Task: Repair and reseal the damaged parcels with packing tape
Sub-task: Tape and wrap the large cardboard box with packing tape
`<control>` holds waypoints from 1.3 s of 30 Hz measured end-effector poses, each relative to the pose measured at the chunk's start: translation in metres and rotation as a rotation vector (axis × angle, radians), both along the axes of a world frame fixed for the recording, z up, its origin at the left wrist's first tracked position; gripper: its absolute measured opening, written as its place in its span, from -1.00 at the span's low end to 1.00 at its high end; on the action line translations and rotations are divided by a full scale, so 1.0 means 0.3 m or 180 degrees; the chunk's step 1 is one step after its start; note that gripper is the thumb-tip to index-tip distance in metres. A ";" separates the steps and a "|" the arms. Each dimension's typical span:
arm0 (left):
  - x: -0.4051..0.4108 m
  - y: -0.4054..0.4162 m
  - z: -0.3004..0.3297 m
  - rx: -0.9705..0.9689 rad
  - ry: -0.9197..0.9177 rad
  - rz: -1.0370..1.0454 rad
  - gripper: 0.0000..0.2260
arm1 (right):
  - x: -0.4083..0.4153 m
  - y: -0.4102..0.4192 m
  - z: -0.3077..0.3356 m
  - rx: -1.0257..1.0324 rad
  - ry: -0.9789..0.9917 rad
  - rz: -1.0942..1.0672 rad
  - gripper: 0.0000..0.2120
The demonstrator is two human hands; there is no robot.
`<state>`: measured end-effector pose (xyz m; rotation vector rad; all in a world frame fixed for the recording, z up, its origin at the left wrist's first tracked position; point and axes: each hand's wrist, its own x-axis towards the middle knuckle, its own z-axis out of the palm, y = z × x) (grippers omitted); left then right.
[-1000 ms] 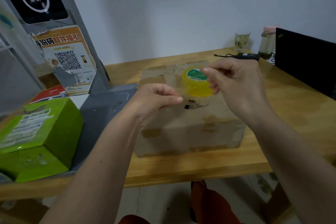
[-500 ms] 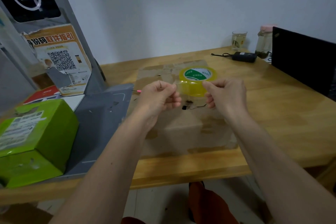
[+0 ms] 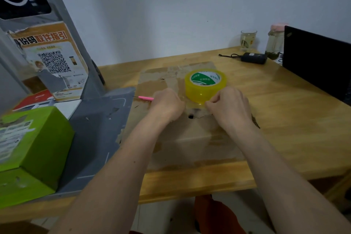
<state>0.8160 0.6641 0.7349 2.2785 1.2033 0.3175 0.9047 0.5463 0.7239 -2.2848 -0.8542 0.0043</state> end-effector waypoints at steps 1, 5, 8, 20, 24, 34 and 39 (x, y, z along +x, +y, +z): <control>0.002 0.003 -0.003 0.0031 0.0057 -0.0012 -0.82 | 0.001 0.002 -0.002 -0.0045 -0.0043 0.0013 -0.69; 0.014 0.015 -0.009 0.0068 0.0162 -0.0017 -0.84 | -0.002 0.001 0.008 -0.0025 -0.0097 0.0060 -0.92; 0.019 0.018 -0.004 0.0071 0.0214 -0.0029 -0.85 | 0.000 -0.003 0.011 -0.0014 0.0013 0.0096 -0.64; -0.009 0.003 -0.001 0.0306 0.0567 -0.0321 -0.85 | -0.008 -0.004 -0.006 -0.0629 -0.0450 0.0431 -0.73; -0.042 -0.007 0.010 0.0506 0.0640 -0.0252 -0.75 | -0.004 -0.015 -0.002 -0.0734 -0.0544 0.0467 -0.75; -0.122 -0.140 -0.068 0.0905 0.0166 -0.1861 -0.47 | -0.066 -0.076 -0.039 -0.0379 -0.1168 0.0748 -0.83; -0.155 -0.127 -0.061 0.0859 0.1417 -0.1664 -0.05 | -0.064 -0.169 -0.077 -0.0523 -0.1160 0.1184 -0.69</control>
